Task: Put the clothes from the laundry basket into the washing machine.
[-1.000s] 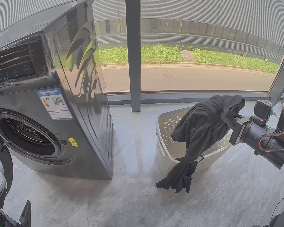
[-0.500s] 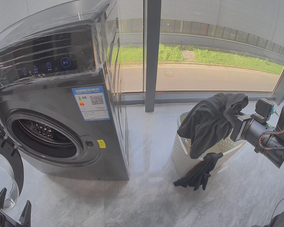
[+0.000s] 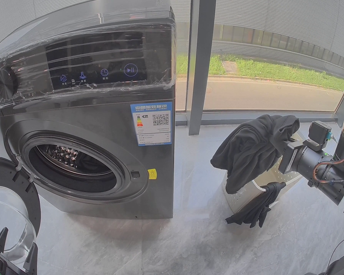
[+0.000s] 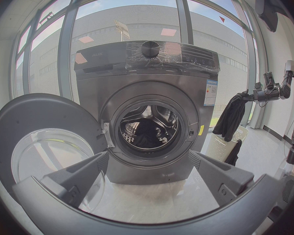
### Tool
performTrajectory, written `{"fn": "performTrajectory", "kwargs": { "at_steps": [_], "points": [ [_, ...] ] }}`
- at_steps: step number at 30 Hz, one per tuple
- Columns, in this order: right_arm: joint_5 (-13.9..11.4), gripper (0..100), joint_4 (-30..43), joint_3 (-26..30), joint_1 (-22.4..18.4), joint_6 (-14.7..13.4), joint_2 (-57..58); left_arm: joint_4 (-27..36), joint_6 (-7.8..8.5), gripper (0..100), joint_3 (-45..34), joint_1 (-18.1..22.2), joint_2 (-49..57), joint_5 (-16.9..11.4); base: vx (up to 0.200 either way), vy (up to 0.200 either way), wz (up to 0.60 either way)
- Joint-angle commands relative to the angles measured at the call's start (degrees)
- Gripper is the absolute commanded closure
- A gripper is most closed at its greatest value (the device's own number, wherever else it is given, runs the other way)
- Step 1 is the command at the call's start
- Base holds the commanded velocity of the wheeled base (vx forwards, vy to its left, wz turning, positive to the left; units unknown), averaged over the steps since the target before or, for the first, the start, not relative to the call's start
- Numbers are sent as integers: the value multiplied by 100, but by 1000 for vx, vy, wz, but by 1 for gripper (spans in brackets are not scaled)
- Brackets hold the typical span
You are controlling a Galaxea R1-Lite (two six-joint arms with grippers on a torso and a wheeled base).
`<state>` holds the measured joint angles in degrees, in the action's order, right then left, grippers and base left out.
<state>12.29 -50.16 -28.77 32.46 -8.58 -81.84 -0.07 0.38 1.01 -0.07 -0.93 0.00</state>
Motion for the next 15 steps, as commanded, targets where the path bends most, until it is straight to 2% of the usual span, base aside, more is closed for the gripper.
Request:
{"fn": "performTrajectory", "kwargs": {
  "at_steps": [1,7,13,15],
  "points": [
    [2,100,-2,3,6,-3,-8,-1,-3,0,-92,-1,93,0,-200,0,0],
    [-16,100,-2,3,6,-3,-17,-1,6,0,-92,-1,93,0,-200,0,0],
    [-25,100,-2,12,14,-21,-43,-1,-3,0,-92,-1,93,0,0,0,0],
    [-25,100,-2,12,14,-21,-43,7,-11,0,-84,-10,93,-35,0,200,0]
  ]
}}
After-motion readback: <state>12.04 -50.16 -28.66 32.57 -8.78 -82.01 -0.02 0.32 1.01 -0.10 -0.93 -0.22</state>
